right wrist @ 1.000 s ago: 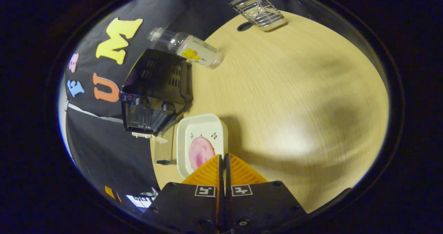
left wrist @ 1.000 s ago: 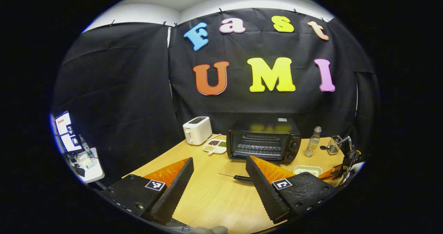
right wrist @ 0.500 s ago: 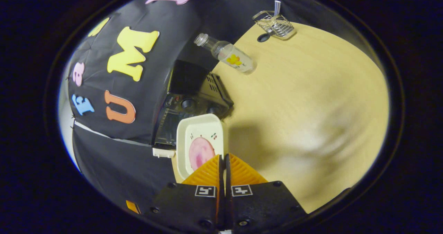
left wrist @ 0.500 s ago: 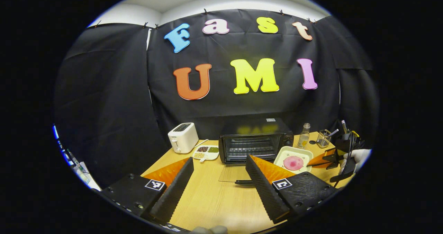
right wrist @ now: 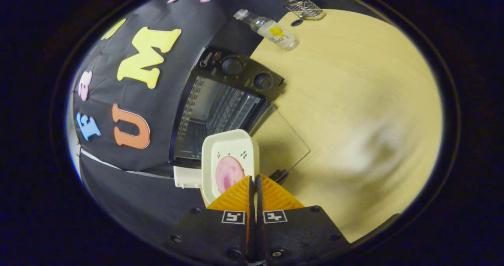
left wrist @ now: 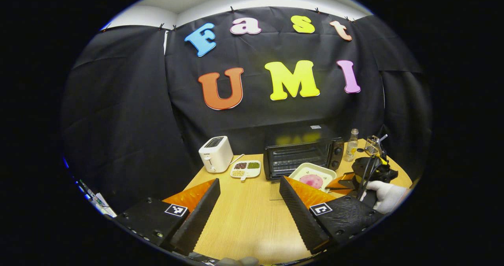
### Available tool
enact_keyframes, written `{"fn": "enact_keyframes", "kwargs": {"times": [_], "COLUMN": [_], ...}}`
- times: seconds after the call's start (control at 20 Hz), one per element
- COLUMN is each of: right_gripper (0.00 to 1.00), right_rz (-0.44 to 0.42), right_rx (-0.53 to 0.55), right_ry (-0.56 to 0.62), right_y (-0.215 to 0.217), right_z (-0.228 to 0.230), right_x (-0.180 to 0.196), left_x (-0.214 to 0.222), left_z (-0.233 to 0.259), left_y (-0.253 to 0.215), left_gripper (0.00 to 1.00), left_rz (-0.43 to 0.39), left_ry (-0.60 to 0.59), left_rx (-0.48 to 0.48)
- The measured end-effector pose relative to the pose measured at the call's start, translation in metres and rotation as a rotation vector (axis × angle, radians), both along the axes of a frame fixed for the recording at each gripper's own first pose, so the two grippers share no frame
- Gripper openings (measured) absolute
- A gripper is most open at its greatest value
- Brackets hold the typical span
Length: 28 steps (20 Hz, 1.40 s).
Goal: Open the electric oven with the left hand, put the food in, and close the electric oven.
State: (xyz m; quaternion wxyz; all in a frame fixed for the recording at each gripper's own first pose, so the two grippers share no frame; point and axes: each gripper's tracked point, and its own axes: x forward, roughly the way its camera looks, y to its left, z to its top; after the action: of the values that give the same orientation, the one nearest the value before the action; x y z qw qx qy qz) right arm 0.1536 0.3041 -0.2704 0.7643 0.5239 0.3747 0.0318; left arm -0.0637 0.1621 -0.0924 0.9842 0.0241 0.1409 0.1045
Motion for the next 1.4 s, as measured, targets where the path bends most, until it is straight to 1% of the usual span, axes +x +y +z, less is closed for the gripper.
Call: {"fn": "enact_keyframes", "kwargs": {"times": [0.15,0.3,0.35,0.4,0.45,0.5,0.55,0.6,0.65,0.7,0.75,1.05,1.1,1.15,1.2,1.3,1.35,1.4], "right_gripper": [0.0,0.0,0.04,0.04,0.0,0.0,0.04,0.0,0.04,0.0,0.04,0.06,0.06,0.1,0.11,0.05,0.21,0.28], "right_rz": [0.007,-0.003,-0.011,-0.024,-0.037,-0.051,-0.063,-0.073,-0.082,-0.095,-0.108,-0.132,-0.128,-0.12,-0.116,-0.095,-0.086,-0.077], "right_rx": [0.014,-0.009,-0.013,-0.012,-0.006,-0.004,-0.008,-0.021,-0.042,-0.054,-0.056,-0.038,-0.033,-0.042,-0.044,-0.034,-0.029,-0.025], "right_ry": [0.01,-0.005,-0.003,0.002,0.004,0.007,0.005,-0.002,-0.011,-0.022,-0.033,-0.133,-0.152,-0.159,-0.176,-0.193,-0.207,-0.219], "right_y": [0.025,0.03,0.028,0.025,0.023,0.019,0.014,0.01,0.004,-0.002,-0.007,-0.014,-0.012,-0.011,-0.012,-0.01,-0.008,-0.008], "right_z": [-0.005,-0.008,-0.009,-0.011,-0.012,-0.013,-0.014,-0.015,-0.017,-0.015,-0.013,0.004,0.007,0.008,0.007,0.013,0.016,0.023], "right_x": [0.007,0.026,0.035,0.044,0.051,0.06,0.071,0.08,0.089,0.101,0.115,0.176,0.181,0.185,0.181,0.179,0.179,0.177], "left_x": [-0.002,-0.001,-0.001,0.001,0.003,0.004,0.008,0.011,0.014,0.018,0.02,0.04,0.043,0.044,0.045,0.047,0.049,0.048], "left_z": [0.0,-0.001,-0.001,-0.001,-0.002,-0.002,-0.002,-0.003,-0.005,-0.006,-0.008,-0.015,-0.015,-0.014,-0.013,-0.013,-0.014,-0.014], "left_y": [0.009,0.014,0.015,0.016,0.018,0.02,0.021,0.021,0.022,0.023,0.024,0.022,0.022,0.021,0.021,0.02,0.02,0.019], "left_gripper": [0.97,0.96,0.97,0.97,0.97,0.97,0.97,0.97,0.97,0.97,0.97,0.96,0.97,0.97,0.97,0.97,0.97,0.97], "left_rz": [0.014,0.025,0.027,0.031,0.035,0.04,0.045,0.048,0.054,0.06,0.066,0.107,0.114,0.119,0.125,0.131,0.132,0.133], "left_ry": [0.0,0.002,0.003,0.002,0.003,0.003,0.001,0.002,0.006,0.011,0.012,0.038,0.04,0.039,0.04,0.035,0.033,0.031], "left_rx": [0.015,0.018,0.015,0.014,0.016,0.016,0.017,0.016,0.017,0.016,0.015,0.006,0.002,0.001,0.0,-0.006,-0.008,-0.012]}}
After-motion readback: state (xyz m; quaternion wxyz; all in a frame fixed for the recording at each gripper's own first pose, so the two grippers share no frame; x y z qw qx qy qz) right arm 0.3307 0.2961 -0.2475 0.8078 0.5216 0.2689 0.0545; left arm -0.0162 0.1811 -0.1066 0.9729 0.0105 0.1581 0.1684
